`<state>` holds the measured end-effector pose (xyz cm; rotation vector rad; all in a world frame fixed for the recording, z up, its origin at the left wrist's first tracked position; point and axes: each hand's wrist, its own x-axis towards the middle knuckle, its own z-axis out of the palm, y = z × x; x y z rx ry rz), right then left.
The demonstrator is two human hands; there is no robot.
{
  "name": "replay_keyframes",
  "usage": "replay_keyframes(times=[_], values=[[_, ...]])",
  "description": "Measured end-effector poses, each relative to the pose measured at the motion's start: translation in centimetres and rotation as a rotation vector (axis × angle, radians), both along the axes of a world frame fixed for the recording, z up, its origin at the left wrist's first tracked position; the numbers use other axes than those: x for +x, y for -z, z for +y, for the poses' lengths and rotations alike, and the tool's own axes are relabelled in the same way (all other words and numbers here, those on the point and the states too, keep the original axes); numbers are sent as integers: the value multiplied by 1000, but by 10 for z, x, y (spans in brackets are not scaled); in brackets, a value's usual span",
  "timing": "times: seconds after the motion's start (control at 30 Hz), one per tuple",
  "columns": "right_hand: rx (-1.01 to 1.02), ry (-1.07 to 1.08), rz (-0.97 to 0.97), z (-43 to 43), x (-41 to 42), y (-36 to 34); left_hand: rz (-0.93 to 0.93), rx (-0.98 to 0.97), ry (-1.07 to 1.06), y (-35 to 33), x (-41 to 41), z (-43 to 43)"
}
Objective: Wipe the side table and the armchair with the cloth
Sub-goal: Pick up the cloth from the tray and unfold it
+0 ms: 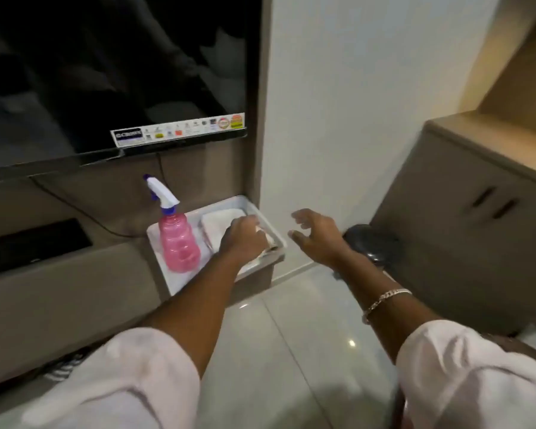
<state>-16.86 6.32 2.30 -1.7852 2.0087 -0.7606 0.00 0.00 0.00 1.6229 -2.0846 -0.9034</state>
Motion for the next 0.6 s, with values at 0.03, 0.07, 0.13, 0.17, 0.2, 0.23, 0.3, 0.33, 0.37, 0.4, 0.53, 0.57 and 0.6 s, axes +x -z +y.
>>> replay_keyframes(times=[0.03, 0.07, 0.13, 0.17, 0.2, 0.23, 0.3, 0.33, 0.37, 0.4, 0.53, 0.57, 0.6], values=[[27, -26, -5, -21, 15, 15, -48, 56, -78, 11, 12, -9], [61, -37, 10, -39, 27, 25, -86, 107, -157, 23, 19, -21], [188, -52, 40, -74, 52, 53, -165, 234, -272, 50, 34, -33], [230, -43, 60, -91, 61, 68, -184, 270, -299, 60, 34, -38], [271, -25, 85, -104, 67, 79, -163, 292, -336, 69, 31, -43], [288, 0, 104, -116, 70, 91, -106, 309, -390, 77, 26, -49], [326, 44, 95, -133, 75, 106, 70, 331, -528, 89, 16, -56], [350, 64, 58, -139, 76, 112, 171, 334, -604, 94, 12, -60], [363, 96, 12, -146, 76, 115, 276, 340, -674, 96, 9, -63], [376, 138, -48, -150, 75, 115, 384, 349, -732, 96, 8, -67], [369, 284, -451, -151, 58, 86, 688, 358, -839, 90, 13, -64], [345, 293, -555, -143, 51, 73, 743, 335, -811, 87, 13, -58], [325, 297, -657, -132, 43, 60, 797, 299, -764, 81, 11, -51]])
